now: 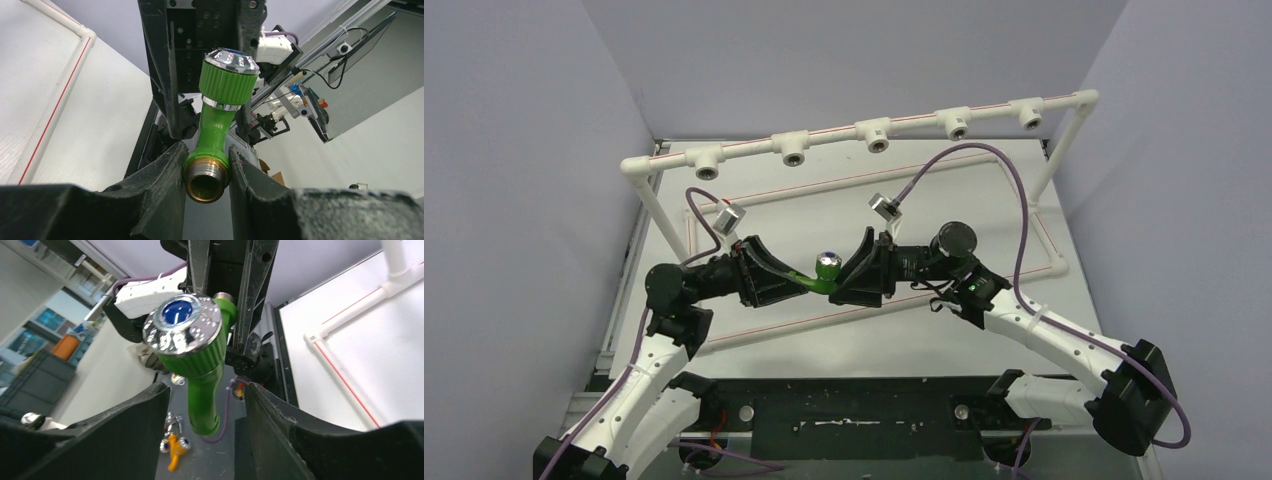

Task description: Install the water faucets

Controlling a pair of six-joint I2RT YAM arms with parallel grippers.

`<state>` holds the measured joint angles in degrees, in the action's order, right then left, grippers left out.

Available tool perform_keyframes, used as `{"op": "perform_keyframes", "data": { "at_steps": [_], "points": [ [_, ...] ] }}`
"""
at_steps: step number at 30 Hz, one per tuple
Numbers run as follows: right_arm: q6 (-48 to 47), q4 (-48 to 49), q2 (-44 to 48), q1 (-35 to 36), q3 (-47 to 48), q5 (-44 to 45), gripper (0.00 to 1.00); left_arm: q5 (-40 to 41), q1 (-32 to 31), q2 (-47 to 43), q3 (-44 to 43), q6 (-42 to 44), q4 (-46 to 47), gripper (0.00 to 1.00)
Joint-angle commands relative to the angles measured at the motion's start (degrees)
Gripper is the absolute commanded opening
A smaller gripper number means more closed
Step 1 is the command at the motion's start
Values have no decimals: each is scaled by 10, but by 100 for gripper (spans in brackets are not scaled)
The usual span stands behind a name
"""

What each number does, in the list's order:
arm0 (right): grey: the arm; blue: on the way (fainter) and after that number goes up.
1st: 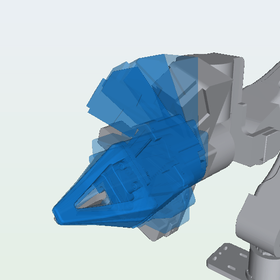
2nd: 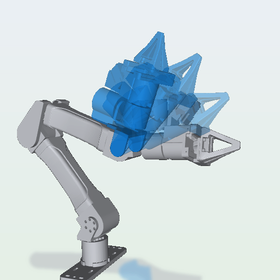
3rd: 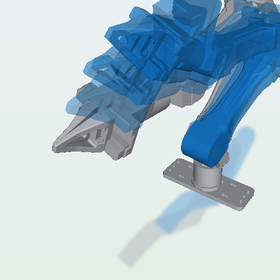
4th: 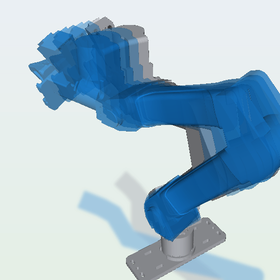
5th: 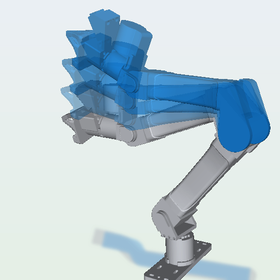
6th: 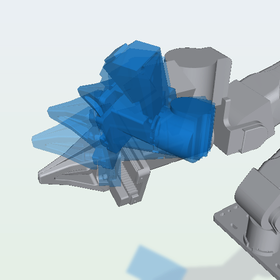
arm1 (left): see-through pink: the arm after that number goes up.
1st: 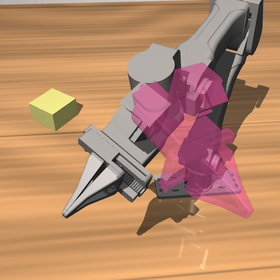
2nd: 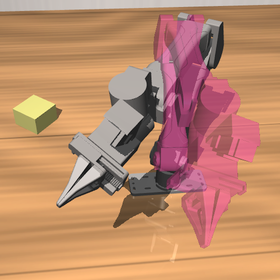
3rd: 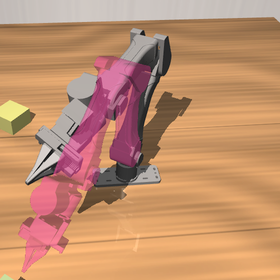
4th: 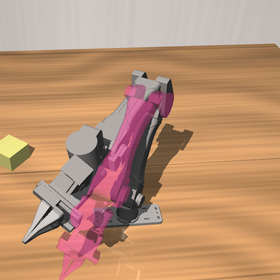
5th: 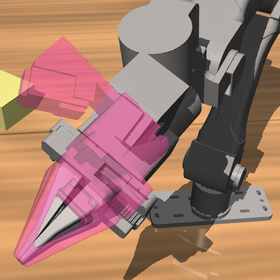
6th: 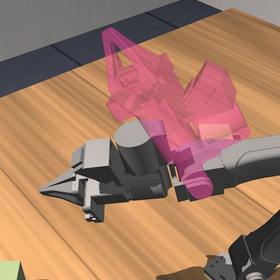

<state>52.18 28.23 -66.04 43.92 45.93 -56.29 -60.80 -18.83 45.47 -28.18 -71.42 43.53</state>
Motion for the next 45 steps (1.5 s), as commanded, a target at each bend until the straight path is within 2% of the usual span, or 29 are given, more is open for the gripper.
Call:
{"op": "perform_keyframes", "data": {
  "at_steps": [1,5,10,14,23,34,45],
  "points": [
    [-93,-44,63,5,10,76,63,26,-2,-18,1,12,14,0],
    [-138,-81,90,17,12,142,69,51,-2,-30,0,24,-26,0],
    [-184,-118,95,59,17,229,70,77,-2,-41,-6,38,-76,0],
    [-181,-101,88,77,10,263,69,94,-2,-41,-19,57,-114,0],
    [-169,-57,72,81,2,263,59,97,-2,-48,-21,53,-124,0],
    [-160,-47,63,82,-5,244,44,90,-2,-50,-19,19,-80,0],
    [-157,-60,74,82,-12,241,38,82,-3,-45,-11,-21,-13,0]
  ]
}}
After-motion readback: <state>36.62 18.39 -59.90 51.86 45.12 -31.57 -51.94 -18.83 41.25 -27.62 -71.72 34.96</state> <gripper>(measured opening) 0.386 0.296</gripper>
